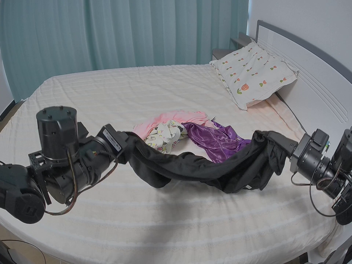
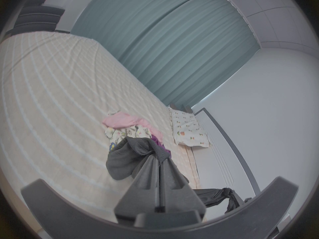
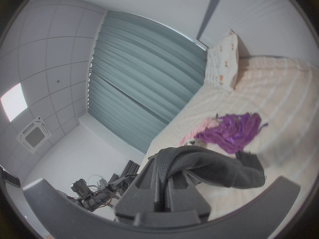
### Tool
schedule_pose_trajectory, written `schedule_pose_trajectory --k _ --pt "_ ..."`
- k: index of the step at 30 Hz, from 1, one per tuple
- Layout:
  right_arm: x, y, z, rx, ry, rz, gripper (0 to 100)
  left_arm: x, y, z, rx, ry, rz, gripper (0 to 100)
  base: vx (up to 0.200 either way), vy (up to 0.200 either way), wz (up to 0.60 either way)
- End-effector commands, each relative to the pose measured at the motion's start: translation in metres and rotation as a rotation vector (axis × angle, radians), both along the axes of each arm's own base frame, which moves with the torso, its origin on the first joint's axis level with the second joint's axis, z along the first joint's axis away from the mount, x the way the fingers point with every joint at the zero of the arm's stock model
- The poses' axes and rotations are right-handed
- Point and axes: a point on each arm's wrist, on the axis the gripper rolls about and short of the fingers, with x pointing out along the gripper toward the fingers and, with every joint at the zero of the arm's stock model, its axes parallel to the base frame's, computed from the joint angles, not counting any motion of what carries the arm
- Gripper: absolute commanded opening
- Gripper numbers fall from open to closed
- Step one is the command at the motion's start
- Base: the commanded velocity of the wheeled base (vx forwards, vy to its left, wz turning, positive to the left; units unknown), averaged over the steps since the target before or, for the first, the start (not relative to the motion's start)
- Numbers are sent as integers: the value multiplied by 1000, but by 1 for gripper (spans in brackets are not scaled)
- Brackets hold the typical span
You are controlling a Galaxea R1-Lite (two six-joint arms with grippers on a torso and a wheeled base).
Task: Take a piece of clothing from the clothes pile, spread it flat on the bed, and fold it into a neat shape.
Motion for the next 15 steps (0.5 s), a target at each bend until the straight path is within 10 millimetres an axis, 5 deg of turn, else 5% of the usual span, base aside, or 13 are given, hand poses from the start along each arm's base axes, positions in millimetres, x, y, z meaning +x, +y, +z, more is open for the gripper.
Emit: schedule_pose_trajectory --k 1,4,15 --pt "-4 10 -26 -9 123 56 0 -3 -1 -28 24 87 -28 0 0 0 0" --pt "-3 24 -42 -36 187 107 0 -11 2 -49 38 167 -84 0 0 0 0" --pt "0 41 -66 -44 185 151 0 -23 -12 -65 -58 279 -247 0 0 0 0"
